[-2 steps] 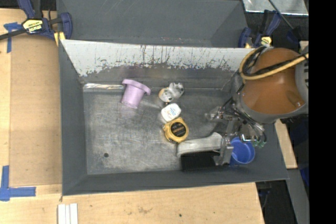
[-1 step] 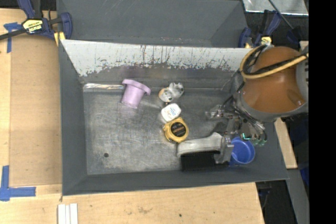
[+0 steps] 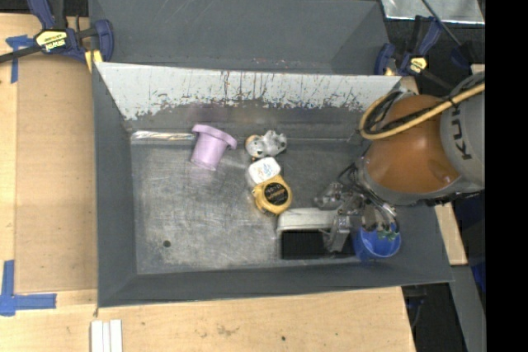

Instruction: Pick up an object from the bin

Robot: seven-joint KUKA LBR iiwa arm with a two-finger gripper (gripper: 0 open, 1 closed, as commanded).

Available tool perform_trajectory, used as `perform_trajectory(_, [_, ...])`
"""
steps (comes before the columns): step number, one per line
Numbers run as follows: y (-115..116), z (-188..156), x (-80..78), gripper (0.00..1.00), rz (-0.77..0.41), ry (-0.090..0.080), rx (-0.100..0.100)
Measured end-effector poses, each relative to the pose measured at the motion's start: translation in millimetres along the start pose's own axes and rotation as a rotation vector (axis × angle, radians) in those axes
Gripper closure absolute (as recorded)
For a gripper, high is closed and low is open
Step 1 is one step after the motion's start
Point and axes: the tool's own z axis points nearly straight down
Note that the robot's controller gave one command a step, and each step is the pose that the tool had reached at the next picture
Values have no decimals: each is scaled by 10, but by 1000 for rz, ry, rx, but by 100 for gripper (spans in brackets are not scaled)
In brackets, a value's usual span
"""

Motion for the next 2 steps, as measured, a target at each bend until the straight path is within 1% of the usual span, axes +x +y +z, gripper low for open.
perform_trajectory(1, [1,0,0,100,0,0,0])
perform_trajectory(2, [58,-1617,-33,100,-39,7,0])
